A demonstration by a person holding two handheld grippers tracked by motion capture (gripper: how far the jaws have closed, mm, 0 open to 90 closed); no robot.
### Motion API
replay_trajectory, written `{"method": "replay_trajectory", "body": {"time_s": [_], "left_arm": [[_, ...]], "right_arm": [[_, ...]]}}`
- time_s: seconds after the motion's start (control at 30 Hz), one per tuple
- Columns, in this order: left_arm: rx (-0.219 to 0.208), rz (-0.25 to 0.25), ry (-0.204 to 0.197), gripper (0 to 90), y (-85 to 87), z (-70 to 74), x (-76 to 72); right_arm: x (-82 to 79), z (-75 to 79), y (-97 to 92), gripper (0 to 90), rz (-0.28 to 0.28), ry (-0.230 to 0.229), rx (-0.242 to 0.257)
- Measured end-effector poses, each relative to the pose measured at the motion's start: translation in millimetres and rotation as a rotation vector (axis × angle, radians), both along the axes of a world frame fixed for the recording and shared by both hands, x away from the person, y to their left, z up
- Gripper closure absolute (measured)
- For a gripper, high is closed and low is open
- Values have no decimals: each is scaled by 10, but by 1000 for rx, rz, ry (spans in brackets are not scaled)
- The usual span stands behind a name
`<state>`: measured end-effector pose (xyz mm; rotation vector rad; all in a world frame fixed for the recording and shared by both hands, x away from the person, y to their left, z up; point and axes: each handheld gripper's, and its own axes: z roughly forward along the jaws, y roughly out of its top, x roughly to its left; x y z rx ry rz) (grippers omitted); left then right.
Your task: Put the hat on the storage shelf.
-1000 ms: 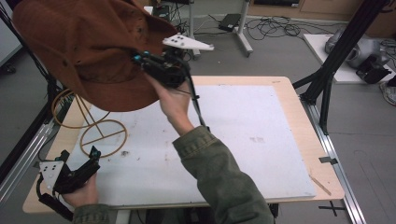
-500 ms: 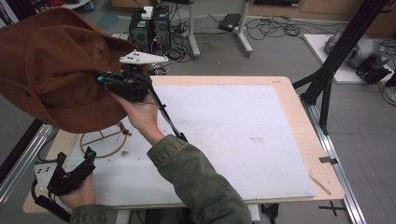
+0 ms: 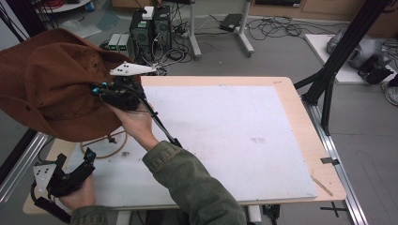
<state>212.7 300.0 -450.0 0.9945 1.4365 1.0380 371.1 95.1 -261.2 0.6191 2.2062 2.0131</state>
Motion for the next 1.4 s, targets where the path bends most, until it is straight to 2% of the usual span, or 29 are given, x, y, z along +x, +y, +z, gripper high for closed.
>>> {"method": "replay_trajectory", "body": {"time_s": [0.07,0.1,0.27,0.4,0.47,0.5,0.57,0.6,0.83,0.87,0.93,0.97,1.07,1.13,1.17,1.2,1.33,1.37,1.4], "left_arm": [[0,-2,1,57,-2,1,-2],[-1,0,0,57,-2,0,0],[-7,2,0,57,0,-4,0],[-4,2,1,57,-1,-6,-1],[-3,3,-1,57,-1,-6,-6],[-3,4,-1,57,0,-6,-8],[-6,6,-2,57,-1,-6,-11],[-7,5,-5,57,-1,-7,-11],[3,4,-5,57,-5,-3,-16],[4,4,-8,57,-4,-3,-12],[10,3,-5,57,-2,-3,-13],[7,3,-8,57,-6,-2,-12],[15,2,-6,57,-11,-1,-10],[12,5,-15,57,-19,2,-10],[15,5,-16,57,-20,4,-11],[19,5,-16,57,-20,5,-10],[31,8,-14,57,-25,11,-4],[37,14,-17,57,-29,13,-6],[36,16,-21,57,-38,18,-9]], "right_arm": [[5,-32,2,865,3,-1,-15],[11,-42,7,833,6,-3,-36],[24,-4,-43,754,-10,1,-42],[33,1,-65,749,-2,10,-53],[6,6,-57,690,-3,-6,-61],[-19,15,-54,626,0,-14,-61],[-31,16,-57,610,1,-20,-63],[-45,14,-66,566,-2,-23,-64],[-49,-27,-250,266,-82,-32,-41],[-51,-17,-353,201,-104,-47,-24],[-53,-8,-414,171,-112,-55,-16],[-61,3,-473,117,-133,-68,-11],[-86,42,-689,90,-195,-95,1],[-107,67,-850,8,-251,-112,16],[-158,87,-1053,8,-310,-142,25],[-158,87,-1053,8,-310,-142,25],[-306,95,-1557,8,-458,-243,35],[-363,82,-1838,9,-519,-287,45],[-363,82,-1838,9,-519,-287,45]]}}
